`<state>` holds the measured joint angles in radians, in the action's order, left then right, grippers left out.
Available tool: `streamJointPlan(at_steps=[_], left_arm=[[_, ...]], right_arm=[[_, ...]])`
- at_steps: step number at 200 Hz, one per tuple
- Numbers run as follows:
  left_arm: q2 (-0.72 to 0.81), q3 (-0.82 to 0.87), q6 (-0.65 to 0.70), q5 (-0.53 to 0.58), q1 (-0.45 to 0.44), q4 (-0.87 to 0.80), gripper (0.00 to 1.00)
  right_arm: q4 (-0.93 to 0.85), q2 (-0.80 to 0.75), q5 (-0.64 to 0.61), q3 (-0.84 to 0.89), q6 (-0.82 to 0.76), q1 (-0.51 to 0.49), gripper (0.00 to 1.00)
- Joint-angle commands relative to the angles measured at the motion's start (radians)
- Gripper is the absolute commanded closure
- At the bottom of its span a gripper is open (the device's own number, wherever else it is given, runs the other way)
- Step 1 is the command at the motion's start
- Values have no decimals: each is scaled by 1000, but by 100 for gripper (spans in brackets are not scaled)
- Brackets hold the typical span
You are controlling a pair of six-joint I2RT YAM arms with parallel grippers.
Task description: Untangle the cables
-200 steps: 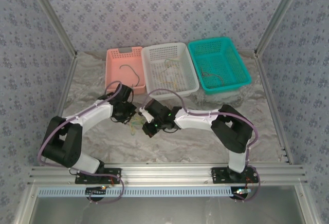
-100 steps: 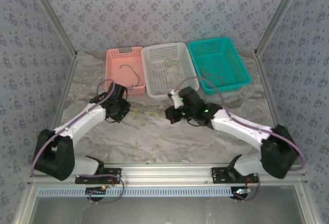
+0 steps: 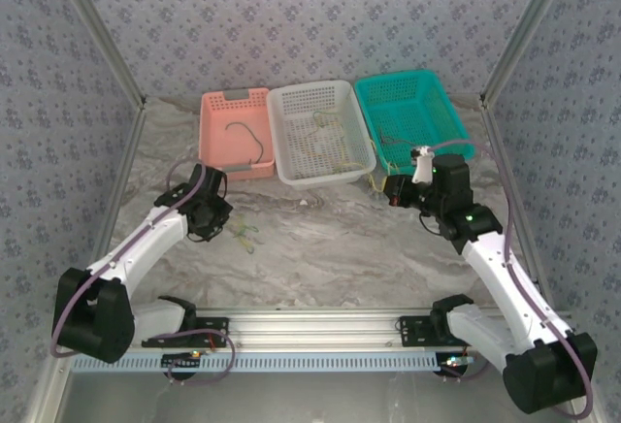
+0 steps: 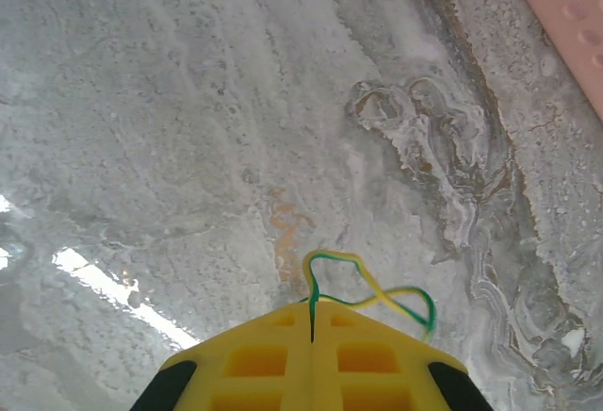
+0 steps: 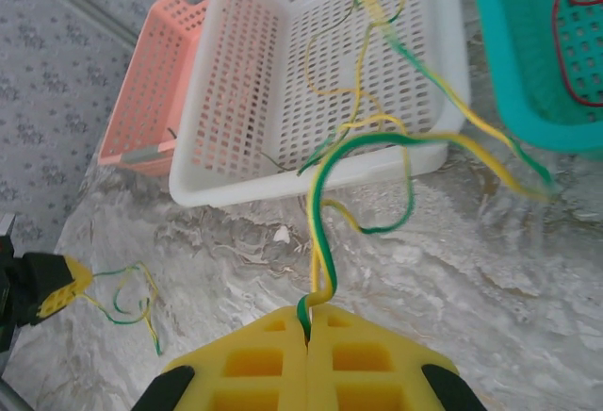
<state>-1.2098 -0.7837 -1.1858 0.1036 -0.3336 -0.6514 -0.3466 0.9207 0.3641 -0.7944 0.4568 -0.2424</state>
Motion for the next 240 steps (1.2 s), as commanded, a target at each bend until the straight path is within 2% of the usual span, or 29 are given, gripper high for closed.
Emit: streamJointPlan(at_steps=[1,54,58,79,90,107,138,193,221,240], left_arm=[[26,5,28,30,2,-42,100],[17,-26,51,-30,-12,64,100],[15,-34,55,-36,-13,67,96],[-6,-74,66,-55,-17,82,65],[-14,-96,67,-60,-23,81,54],[-20,-129,65,-62,-31,77,45],[-5,-201,28,-68,-47,63,34],[-12,-347,-237,-166,-106,143,25],[-79,-378,-429,-246,-151,157,24],[-83,-358,-572,-232,-190,203,22]], right_arm=[[-57,-28,40,-27,14,44,100],[-46,-56,126,-70,-4,21,100],[-47,-63,135,-74,-7,18,100],[-50,-84,146,-109,-10,-1,100],[-52,-83,141,-134,-8,-13,100],[-48,-62,130,-173,-3,-36,100],[-13,-20,94,-221,13,-103,100],[38,46,58,-262,22,-270,100],[69,82,19,-264,17,-366,100],[86,106,-13,-271,10,-429,100]])
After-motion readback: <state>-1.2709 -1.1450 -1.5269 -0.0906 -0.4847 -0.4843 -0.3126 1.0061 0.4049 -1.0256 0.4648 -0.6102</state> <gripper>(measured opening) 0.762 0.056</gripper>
